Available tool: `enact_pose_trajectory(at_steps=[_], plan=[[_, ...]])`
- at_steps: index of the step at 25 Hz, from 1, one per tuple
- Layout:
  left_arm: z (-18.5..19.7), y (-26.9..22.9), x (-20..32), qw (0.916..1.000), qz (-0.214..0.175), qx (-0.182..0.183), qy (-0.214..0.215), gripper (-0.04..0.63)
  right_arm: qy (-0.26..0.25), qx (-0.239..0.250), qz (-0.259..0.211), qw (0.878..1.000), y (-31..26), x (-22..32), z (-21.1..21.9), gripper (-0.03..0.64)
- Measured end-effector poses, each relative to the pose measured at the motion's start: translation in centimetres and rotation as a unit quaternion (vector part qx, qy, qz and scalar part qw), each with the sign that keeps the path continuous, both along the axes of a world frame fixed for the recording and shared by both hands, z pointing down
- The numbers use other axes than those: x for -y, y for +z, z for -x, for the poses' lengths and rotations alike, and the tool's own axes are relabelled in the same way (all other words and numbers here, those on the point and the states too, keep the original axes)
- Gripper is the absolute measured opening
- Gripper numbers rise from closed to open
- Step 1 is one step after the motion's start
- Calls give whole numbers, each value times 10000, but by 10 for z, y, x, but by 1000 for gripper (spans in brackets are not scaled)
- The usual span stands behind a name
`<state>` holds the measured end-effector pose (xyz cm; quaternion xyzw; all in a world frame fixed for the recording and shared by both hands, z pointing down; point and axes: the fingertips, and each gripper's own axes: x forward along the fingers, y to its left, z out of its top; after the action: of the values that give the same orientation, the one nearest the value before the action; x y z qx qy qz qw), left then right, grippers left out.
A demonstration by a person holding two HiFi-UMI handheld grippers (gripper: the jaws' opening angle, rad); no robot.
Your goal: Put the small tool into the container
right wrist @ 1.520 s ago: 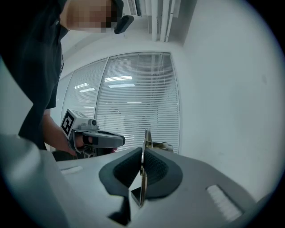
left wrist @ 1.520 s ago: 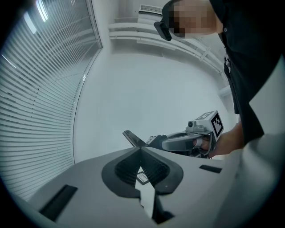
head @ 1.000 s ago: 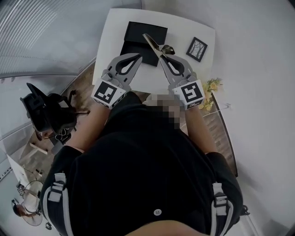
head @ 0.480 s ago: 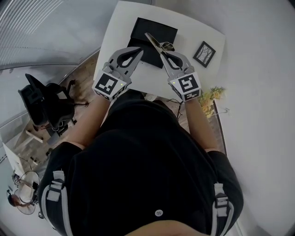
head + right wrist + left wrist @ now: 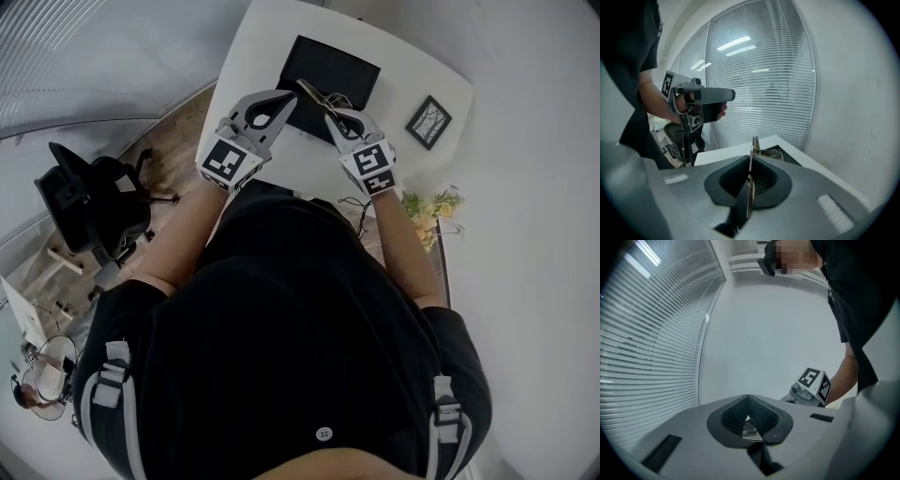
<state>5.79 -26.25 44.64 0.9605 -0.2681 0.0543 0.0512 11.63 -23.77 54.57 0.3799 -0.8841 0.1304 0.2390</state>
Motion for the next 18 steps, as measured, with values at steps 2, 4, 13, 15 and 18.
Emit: enact_pose_trajectory(at_steps=[2,4,13,15,18], plan=[[2,7,4,10000,56,8,-16,8,-59,-51,163,9998,13,1,5,20],[5,14,10,10000,91,24,-28,8,-117,-91,319,9994,26,3,11,20],[7,31,26,9998,208,23,27,8,-332,-302,965,9943,82,7,21,20],[7,35,29,9998,197,31,25,8,-400,-346,1062,9929,92,9,24,21],[10,40,33,9997,224,37,-8,8,-467,-423,1244,9902,106,11,28,21]])
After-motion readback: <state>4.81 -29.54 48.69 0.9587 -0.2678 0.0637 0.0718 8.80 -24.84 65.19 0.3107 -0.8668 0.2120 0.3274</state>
